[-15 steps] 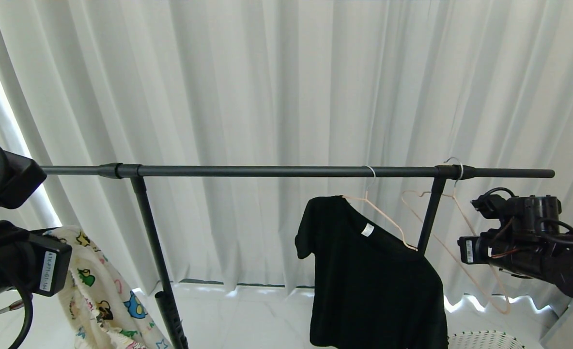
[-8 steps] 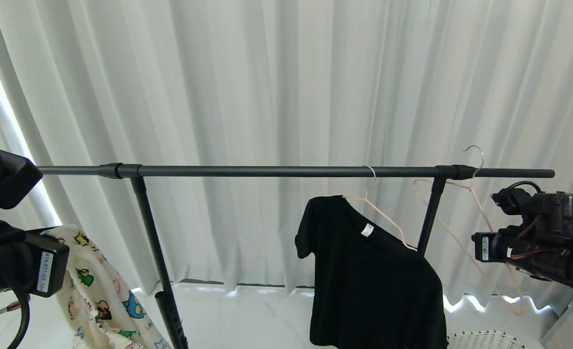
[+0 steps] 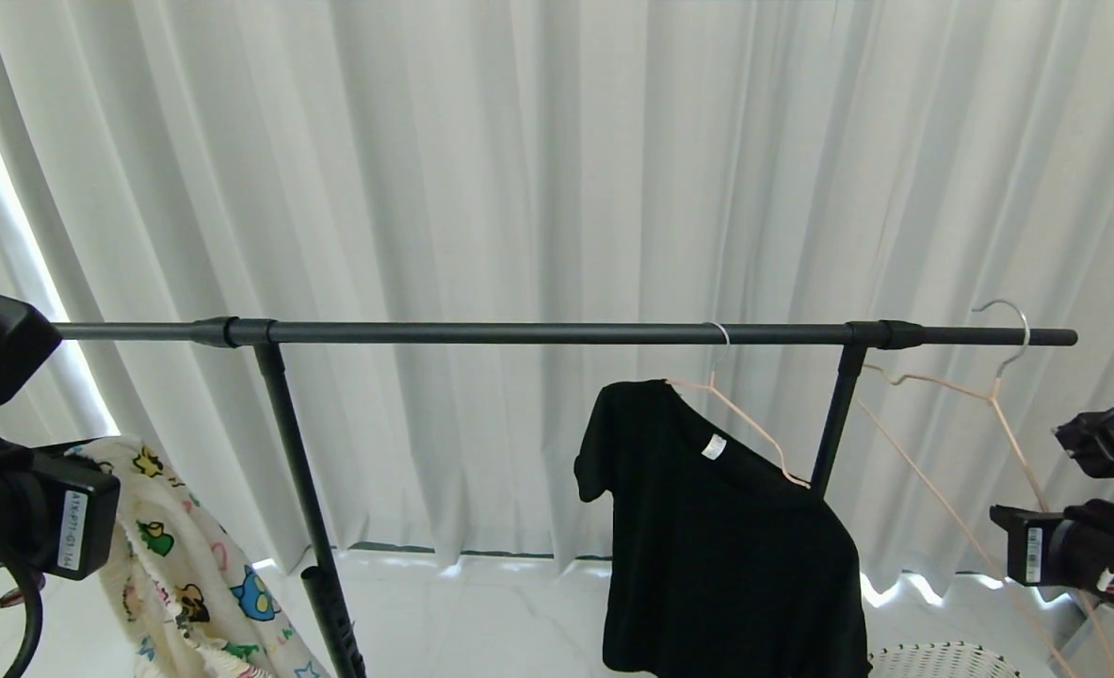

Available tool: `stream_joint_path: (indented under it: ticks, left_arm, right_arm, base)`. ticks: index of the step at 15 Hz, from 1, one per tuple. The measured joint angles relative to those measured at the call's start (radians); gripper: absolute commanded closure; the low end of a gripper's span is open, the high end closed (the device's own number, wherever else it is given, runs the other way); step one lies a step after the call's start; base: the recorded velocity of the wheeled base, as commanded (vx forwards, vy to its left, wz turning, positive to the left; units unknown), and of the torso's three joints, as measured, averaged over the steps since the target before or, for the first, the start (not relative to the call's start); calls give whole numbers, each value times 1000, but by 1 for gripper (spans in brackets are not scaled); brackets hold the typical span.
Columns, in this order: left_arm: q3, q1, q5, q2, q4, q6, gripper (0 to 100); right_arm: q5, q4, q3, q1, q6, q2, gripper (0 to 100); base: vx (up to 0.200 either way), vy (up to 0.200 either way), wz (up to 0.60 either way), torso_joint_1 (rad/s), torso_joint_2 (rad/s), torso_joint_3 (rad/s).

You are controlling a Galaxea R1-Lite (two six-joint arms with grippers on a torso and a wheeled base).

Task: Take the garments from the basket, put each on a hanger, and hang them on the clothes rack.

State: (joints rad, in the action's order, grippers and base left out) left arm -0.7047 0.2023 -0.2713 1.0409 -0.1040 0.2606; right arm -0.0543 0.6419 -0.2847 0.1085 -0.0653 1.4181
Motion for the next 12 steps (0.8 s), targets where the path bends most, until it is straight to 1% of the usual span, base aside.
stream_joint_path:
  ticks: [3,5,8,12]
  left_arm:
    - [22,-1,0,-26,0,0,100]
    - [47,-1,0,-48,0,1,100]
    - [76,-2,0,-85,-1,3,100]
    - [84,-3,0,-105,0,4,100]
  right_arm:
    - [-8,-109,36,0,14,-122,100]
    - [-9,-157,41,0,19,-183,100]
    - [-8,-246,40,0,47,-269,100]
    - [-2,-302,30,2,81,-346,100]
  base:
    - [-200,0,0,9,2,1]
    - [-200,0,0,-7,0,5]
    - [-200,0,0,2,2,4]
    - [-200,0,0,-1,2,4]
